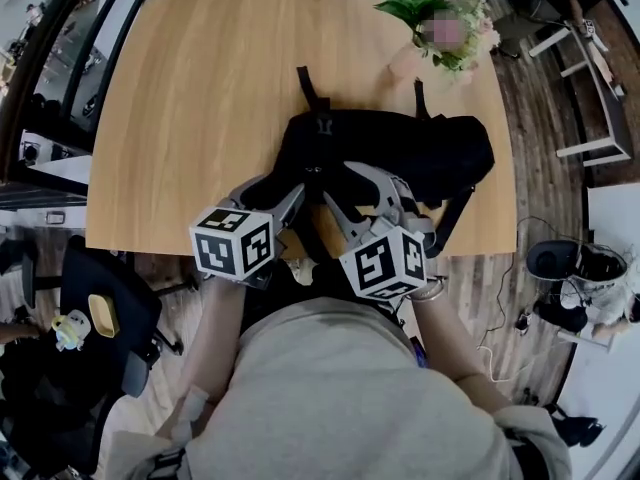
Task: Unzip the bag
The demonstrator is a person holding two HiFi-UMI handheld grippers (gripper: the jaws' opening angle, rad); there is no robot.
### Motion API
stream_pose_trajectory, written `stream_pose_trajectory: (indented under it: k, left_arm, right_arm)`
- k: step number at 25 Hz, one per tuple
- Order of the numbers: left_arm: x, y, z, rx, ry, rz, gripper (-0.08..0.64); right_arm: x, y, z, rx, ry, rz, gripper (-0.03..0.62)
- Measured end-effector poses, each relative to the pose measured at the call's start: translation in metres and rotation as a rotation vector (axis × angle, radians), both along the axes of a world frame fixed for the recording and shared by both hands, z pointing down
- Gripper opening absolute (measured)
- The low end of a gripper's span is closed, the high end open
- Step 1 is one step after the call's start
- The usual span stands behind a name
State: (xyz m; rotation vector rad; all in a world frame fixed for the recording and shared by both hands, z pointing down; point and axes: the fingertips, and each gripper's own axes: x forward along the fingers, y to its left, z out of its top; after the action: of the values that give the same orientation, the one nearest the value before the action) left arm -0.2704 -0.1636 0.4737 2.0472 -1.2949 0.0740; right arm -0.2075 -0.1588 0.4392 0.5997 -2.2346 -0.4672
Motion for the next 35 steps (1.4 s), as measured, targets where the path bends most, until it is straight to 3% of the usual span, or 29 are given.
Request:
stream_pose_trajectory:
  k: [4,16,24,35]
  left_arm:
    - [0.007,-0.001,-0.003,0.017,0.030,0.054,0.129]
    - [0.008,-0.003,-0.007,0.030,0.093,0.090,0.107]
    - [0.007,-0.002,-0.008,0.033,0.109,0.101,0.107]
    - [0.006,-0.002,-0.011,0.039,0.112,0.098,0.106]
  right_arm:
    - [-0.003,-0.005,0.005,0.069,0.086,-0.010,0.189]
    - [-0.019,-0.003,0.018,0.186,0.233,-0.088,0.212]
    - [-0.028,-0.002,0.010,0.263,0.244,-0.121,0.192]
    - [-0.024,0.004,-0.005,0.234,0.087,-0.003,0.116]
